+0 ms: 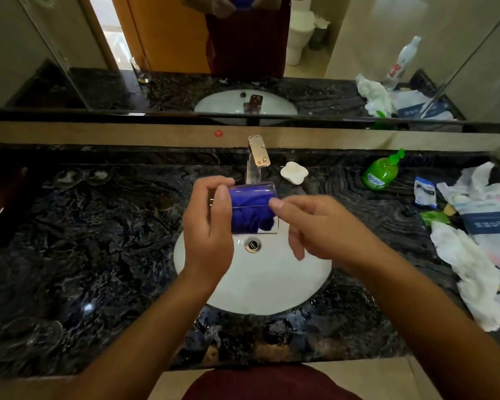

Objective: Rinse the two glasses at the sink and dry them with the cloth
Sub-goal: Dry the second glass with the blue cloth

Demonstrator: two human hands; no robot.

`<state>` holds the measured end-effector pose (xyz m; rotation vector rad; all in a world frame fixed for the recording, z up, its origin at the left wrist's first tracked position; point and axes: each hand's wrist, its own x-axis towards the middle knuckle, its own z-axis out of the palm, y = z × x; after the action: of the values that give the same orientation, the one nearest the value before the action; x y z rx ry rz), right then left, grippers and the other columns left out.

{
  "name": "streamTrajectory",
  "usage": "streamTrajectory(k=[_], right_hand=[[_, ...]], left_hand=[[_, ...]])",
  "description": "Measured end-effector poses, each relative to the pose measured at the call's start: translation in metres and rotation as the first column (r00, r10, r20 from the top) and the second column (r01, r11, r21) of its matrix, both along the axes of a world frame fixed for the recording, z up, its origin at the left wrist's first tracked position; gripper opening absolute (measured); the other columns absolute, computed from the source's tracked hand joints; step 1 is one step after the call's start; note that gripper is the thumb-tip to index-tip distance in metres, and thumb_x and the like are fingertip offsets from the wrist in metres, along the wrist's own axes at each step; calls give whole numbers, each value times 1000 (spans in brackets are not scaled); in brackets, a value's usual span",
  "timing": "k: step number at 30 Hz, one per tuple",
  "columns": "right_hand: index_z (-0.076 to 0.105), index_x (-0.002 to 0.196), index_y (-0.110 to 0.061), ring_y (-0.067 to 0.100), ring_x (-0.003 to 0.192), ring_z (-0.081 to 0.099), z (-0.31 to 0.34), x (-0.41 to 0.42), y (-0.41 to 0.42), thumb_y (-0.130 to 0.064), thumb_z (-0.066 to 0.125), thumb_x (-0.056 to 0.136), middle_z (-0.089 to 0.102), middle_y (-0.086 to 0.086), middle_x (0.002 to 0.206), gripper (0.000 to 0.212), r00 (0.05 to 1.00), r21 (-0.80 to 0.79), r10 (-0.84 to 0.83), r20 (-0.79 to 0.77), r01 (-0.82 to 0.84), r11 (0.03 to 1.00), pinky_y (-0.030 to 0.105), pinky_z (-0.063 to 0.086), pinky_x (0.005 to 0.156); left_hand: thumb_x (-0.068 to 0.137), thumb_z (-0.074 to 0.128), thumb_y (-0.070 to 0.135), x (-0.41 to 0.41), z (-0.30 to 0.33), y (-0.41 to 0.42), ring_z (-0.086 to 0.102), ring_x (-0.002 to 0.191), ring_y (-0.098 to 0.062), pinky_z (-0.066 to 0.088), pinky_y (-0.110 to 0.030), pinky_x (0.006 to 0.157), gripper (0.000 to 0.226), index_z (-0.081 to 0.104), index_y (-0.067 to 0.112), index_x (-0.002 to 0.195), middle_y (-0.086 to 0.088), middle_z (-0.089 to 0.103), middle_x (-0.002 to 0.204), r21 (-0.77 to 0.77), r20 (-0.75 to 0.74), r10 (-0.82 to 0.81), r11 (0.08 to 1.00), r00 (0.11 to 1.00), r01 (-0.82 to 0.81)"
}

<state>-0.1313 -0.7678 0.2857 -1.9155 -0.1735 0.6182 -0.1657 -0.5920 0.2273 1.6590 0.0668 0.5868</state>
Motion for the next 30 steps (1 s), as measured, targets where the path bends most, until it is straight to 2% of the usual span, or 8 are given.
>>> streamTrajectory(k=[4, 9, 13, 16, 20, 26, 28, 30], right_hand=[[78, 89, -28, 13, 33, 24, 1, 4, 1, -59, 57, 89, 54, 9, 46, 37, 966, 135, 124, -227, -95, 986, 19, 14, 40], [77, 74, -22, 8, 30, 31, -4, 0, 7, -35, 68, 87, 49, 1, 45, 21, 970, 343, 45, -238, 41, 938, 17, 17, 36], [72, 100, -6, 18, 42, 55, -4, -9, 8, -11, 73, 92, 62, 7, 57, 9, 963, 227, -118, 241, 63, 972, 26, 44, 41], [70, 101, -14, 15, 59, 62, -7, -7, 5, -17, 80, 87, 66, 0, 65, 17, 720, -19, -45, 692, 80, 997, 21, 48, 56], [72, 106, -16, 10, 72, 64, 2, 2, -8, -31, 75, 87, 72, -5, 83, 24, 582, -64, -39, 812, 154, 986, 25, 53, 67], [64, 112, -30, 0, 69, 55, -6, -4, 2, -53, 54, 91, 58, -17, 77, 33, 688, -278, 99, 719, 154, 948, 24, 44, 62], [68, 97, -29, 3, 56, 50, -12, -8, 9, -57, 47, 91, 53, -15, 61, 36, 722, -357, 142, 677, 154, 921, 26, 37, 55], [65, 67, -24, 9, 46, 46, -12, -8, 13, -49, 52, 94, 51, -8, 48, 39, 871, -320, 90, 483, 80, 944, 28, 34, 51]], left_hand=[[100, 37, 19, -7, -5, 1, 56, 87, 10, 43, -9, 76, 24, 55, 6, 111, 19, 50, 91, 254, 210, -30, 967, 977, -25], [100, 38, 18, -6, -1, -2, 55, 91, 8, 44, -14, 81, 22, 53, 8, 112, 15, 54, 98, 223, 267, -49, 975, 962, -13], [106, 38, 31, 1, 13, -3, 64, 73, -1, 51, -22, 65, 29, 64, 21, 97, 15, 70, 84, -174, -113, -105, 981, 988, 84], [109, 41, 35, 12, 20, 1, 68, 68, -10, 53, -33, 66, 44, 71, 27, 78, 6, 72, 73, -410, -303, -153, 912, 941, 17], [107, 41, 40, 16, 32, 7, 62, 59, -9, 45, -28, 60, 57, 73, 36, 60, 11, 69, 64, -459, -324, -195, 888, 926, 26], [107, 41, 40, 13, 27, 3, 67, 78, -22, 55, -40, 67, 38, 64, 17, 88, 2, 69, 78, -303, -268, -185, 948, 945, 99], [101, 43, 38, 11, 27, 5, 66, 75, -23, 56, -35, 66, 33, 63, 14, 90, -2, 67, 81, -179, -162, -174, 973, 971, 144], [98, 45, 38, 12, 26, 9, 66, 75, -22, 54, -31, 64, 28, 65, 19, 92, 1, 68, 84, -66, -68, -192, 980, 979, 187]])
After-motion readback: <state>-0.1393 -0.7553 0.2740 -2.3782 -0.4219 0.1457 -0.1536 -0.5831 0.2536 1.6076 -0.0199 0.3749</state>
